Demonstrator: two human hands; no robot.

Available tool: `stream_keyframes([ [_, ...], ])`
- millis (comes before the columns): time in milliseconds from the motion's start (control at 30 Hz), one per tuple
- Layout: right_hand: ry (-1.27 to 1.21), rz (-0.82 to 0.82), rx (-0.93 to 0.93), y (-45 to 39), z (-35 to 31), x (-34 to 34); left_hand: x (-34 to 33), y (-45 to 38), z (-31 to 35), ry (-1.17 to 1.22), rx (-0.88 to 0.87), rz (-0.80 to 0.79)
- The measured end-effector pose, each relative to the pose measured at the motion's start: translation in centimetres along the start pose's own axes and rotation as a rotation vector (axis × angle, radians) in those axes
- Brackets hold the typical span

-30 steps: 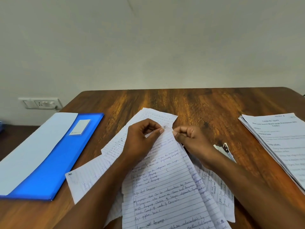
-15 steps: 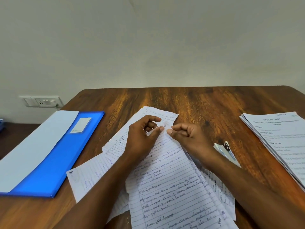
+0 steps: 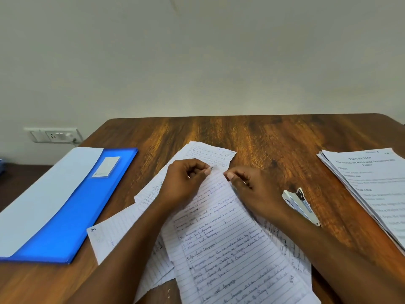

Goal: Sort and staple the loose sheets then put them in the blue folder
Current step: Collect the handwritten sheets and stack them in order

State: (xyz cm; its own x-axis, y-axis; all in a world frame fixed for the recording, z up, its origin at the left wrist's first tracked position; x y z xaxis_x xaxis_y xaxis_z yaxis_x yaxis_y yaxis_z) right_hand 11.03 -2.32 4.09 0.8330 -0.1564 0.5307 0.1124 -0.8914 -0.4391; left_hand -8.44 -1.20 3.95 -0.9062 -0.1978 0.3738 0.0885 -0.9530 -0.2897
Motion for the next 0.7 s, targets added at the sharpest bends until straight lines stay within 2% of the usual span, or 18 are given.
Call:
stream_keyframes([
  [100, 0.265, -0.169, 0.173, 0.5, 0.0, -1.5, 1.2, -0.5, 0.3, 0.009, 0.005, -0.063],
  [167, 0.382, -0.351, 0.207, 1.5, 0.7, -3.2, 2.2, -0.9, 0.2, 0.018, 0.019, -0.086],
  [233, 0.438, -0.449, 0.250, 2.1, 0.5, -4.1, 2.9, -1.1, 0.0, -0.022, 0.015, -0.114],
  [367, 0.386, -0.476, 0.309, 1.7, -2.2, -2.4, 3.6, -1.5, -0.8, -0.141, -0.018, -0.134],
  [567, 0.208, -0.636, 0.152, 1.5, -2.6, -0.2, 2.9, -1.2, -0.1, -0.158, -0.072, -0.184],
  [700, 0.155, -0.558, 0.082, 0.7, -1.6, 0.9, 1.6, -0.9, -0.5, -0.212, -0.076, -0.273],
])
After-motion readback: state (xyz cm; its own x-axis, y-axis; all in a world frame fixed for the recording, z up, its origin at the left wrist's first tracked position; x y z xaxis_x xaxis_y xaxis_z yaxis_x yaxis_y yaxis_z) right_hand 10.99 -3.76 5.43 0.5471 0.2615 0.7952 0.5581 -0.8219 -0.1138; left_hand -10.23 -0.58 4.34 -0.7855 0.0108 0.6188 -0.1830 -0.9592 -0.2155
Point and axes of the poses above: each hand's wrist, its own y-axis away from the middle knuckle, its own x-axis out of the back of the hand, z = x × y, the point moved 9 cm from there along -y, towards the middle knuckle, and after that the axes turned 6 degrees about z, right-handed, at the moved point
